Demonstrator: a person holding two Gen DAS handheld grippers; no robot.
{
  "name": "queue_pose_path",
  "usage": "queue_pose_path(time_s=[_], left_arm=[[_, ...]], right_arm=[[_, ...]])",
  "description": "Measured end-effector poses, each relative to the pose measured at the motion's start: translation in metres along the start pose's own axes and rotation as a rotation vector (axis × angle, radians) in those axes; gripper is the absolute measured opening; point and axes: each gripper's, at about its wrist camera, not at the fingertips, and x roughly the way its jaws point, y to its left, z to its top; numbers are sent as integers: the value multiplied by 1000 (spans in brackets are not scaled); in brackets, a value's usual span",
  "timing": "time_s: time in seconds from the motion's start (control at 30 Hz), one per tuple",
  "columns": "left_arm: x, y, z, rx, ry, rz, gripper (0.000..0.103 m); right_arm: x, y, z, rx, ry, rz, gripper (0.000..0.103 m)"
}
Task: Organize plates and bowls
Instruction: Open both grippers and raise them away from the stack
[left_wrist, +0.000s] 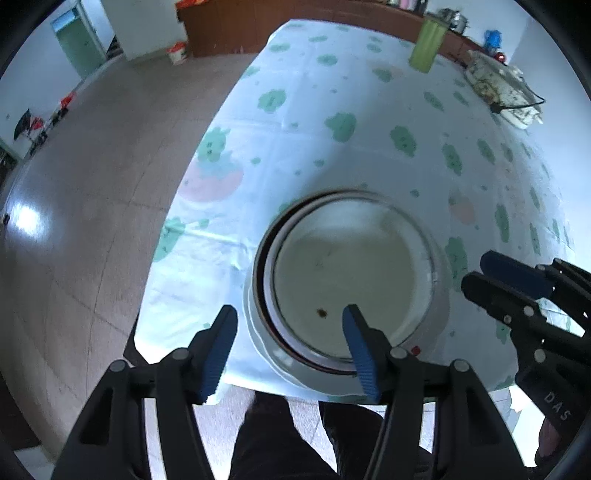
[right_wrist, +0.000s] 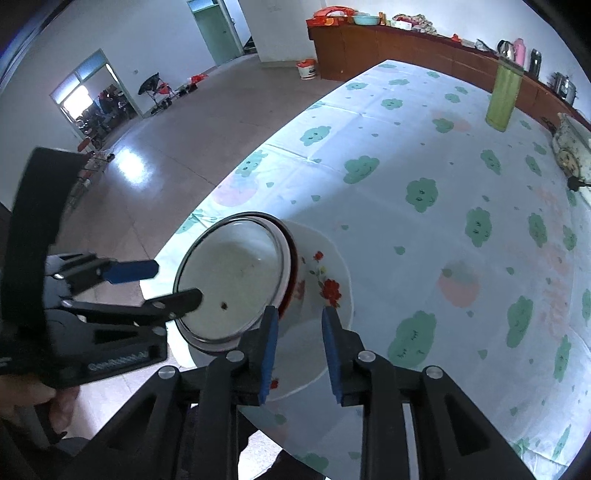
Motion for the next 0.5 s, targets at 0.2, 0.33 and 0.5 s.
queue_pose_path(time_s=[0.2, 0.33, 0.5], left_arm=[[-36, -5, 13, 116, -158, -63, 60], [-63, -3, 20, 190, -248, -116, 62], [-99, -2, 22, 288, -364, -187, 67]], right_arm=[[-40, 8, -7, 17, -137, -120, 51], [-69, 15, -9, 102, -235, -204, 51], [-110, 39, -16, 149, -388, -350, 55]])
